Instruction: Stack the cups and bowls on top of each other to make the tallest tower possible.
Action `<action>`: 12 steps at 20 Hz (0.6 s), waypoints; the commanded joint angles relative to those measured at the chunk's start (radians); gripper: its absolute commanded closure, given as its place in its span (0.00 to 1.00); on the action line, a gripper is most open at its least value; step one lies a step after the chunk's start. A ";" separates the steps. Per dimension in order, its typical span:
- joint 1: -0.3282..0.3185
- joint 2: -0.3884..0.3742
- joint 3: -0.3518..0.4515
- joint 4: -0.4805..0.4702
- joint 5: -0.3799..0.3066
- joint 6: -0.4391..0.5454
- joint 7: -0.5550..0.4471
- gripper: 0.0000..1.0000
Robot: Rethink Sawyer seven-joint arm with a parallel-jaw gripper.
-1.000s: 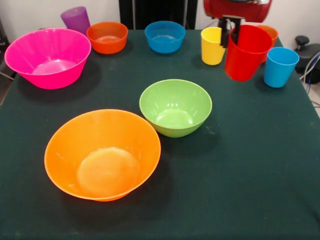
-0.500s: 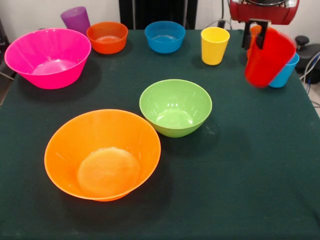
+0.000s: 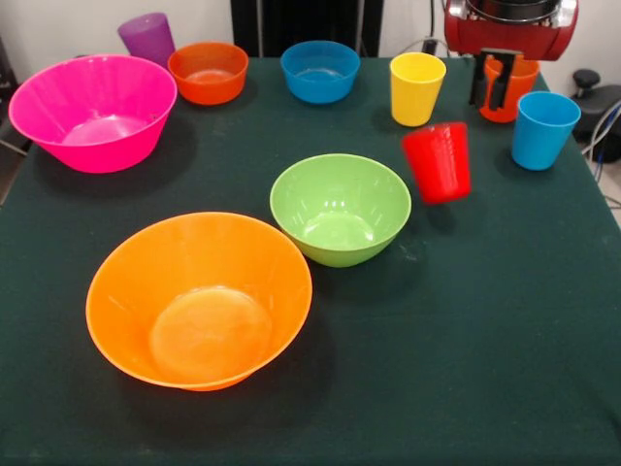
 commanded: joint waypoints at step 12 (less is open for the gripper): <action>-0.013 0.041 0.045 0.060 0.025 -0.054 0.124 1.00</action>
